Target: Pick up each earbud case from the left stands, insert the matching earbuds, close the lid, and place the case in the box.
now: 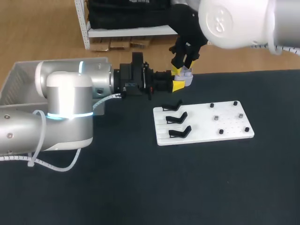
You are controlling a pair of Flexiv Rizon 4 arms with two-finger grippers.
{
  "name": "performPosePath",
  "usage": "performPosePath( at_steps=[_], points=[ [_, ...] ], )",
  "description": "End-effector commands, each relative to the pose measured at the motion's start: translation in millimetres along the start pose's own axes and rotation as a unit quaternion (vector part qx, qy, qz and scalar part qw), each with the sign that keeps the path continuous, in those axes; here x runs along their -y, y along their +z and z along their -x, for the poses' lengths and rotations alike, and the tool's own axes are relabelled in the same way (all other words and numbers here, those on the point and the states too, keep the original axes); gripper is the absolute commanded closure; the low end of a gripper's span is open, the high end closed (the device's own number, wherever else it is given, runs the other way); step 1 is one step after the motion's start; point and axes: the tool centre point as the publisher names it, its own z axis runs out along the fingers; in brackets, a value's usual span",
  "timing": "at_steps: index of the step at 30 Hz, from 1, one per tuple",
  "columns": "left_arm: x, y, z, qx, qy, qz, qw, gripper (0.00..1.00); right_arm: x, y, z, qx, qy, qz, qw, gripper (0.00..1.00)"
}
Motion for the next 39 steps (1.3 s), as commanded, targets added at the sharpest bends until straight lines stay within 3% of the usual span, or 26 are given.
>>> performPosePath(
  at_steps=[1, 5, 10, 19, 23, 39],
  points=[
    [0.5, 0, -0.5, 0.001, 0.001, 0.001, 1.000, 1.00, -3, -9, -7, 0.008, 0.006, -0.001, 1.000, 0.59],
    [0.5, 0, -0.5, 0.001, 0.001, 0.001, 1.000, 1.00, 3, -17, -4, 0.030, 0.032, 0.016, 0.999, 0.60],
    [0.5, 0, -0.5, 0.001, 0.001, 0.001, 1.000, 1.00, 22, -16, 16, 0.055, 0.076, 0.012, 0.996, 0.58],
    [0.5, 0, -0.5, 0.001, 0.001, 0.001, 1.000, 1.00, 46, 17, 43, 0.045, 0.108, -0.002, 0.993, 0.58],
    [0.5, 0, -0.5, 0.001, 0.001, 0.001, 1.000, 1.00, 50, 24, 40, 0.037, 0.114, -0.006, 0.993, 0.58],
    [0.5, 0, -0.5, 0.001, 0.001, 0.001, 1.000, 1.00, 32, 9, 1, 0.026, 0.113, 0.008, 0.993, 0.58]
  ],
)
